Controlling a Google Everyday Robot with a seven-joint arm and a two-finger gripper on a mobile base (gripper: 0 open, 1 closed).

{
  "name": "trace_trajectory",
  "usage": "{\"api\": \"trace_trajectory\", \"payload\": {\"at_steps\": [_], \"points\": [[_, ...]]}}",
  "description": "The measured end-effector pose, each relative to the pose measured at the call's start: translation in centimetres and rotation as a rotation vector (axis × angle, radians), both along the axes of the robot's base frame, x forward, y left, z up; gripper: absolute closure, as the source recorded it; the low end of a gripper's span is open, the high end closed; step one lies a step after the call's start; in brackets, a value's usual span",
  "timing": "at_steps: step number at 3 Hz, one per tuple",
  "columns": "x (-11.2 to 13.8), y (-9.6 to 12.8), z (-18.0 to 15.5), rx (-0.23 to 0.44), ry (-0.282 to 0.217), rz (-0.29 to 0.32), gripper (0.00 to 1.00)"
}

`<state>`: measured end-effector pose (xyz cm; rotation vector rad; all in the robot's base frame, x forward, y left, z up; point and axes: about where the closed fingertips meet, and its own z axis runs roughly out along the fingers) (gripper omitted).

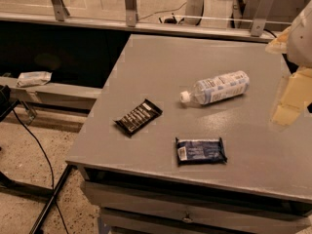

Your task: Pick rxbar chocolate

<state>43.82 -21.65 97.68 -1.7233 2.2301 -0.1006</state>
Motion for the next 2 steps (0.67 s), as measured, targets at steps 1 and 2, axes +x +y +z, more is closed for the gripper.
{"api": "trace_trajectory", "payload": {"at_steps": [1, 2], "points": [[0.0, 0.0, 0.0, 0.0, 0.0, 0.0, 0.0], [1.0, 4.4, -1.5, -0.012, 0.013, 0.174, 0.0]]}}
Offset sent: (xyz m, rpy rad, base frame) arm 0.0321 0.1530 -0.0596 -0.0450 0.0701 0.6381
